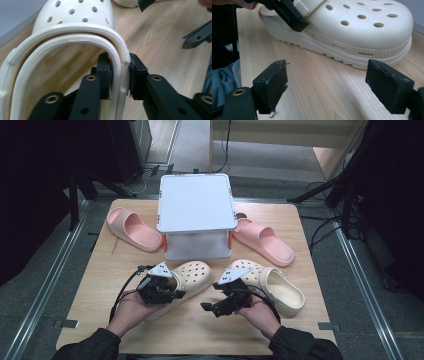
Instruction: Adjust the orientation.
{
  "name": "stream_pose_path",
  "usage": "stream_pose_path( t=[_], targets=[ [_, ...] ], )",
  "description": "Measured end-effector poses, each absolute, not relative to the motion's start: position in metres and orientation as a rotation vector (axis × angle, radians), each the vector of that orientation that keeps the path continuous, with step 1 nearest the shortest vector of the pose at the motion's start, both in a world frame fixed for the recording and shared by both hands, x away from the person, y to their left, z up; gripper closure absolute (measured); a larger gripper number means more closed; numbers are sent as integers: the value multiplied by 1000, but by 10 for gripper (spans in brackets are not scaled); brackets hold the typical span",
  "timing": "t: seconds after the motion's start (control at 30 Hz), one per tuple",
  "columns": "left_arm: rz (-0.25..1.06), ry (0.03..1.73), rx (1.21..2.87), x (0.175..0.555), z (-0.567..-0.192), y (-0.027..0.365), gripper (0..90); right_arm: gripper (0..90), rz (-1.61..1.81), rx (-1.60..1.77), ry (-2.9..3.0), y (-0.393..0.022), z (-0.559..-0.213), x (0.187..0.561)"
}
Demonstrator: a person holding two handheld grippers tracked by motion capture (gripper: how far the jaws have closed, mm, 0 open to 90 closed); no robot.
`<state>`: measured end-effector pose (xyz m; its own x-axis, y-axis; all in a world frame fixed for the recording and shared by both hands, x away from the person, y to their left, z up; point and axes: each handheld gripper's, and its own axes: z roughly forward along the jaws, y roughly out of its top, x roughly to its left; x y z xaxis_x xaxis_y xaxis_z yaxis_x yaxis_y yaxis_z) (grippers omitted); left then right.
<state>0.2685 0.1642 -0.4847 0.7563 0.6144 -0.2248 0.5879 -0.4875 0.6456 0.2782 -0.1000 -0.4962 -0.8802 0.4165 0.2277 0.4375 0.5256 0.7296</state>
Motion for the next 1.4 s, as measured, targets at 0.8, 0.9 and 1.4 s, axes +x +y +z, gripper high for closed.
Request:
stream_pose_path(
  t=[0.8, 0.9, 1.4],
  targets=[
    [92, 1087, 2092, 302, -479, 255, 875, 900, -1416, -829, -2686, -77, -491, 281],
    [76, 1088, 2135, 305, -487, 253, 876, 900, -1390, -819, -2675, -71, -496, 284],
    [13, 1088, 2173, 297, -497, 246, 894, 900, -1336, -874, -2683, -62, -509, 296]
  ],
)
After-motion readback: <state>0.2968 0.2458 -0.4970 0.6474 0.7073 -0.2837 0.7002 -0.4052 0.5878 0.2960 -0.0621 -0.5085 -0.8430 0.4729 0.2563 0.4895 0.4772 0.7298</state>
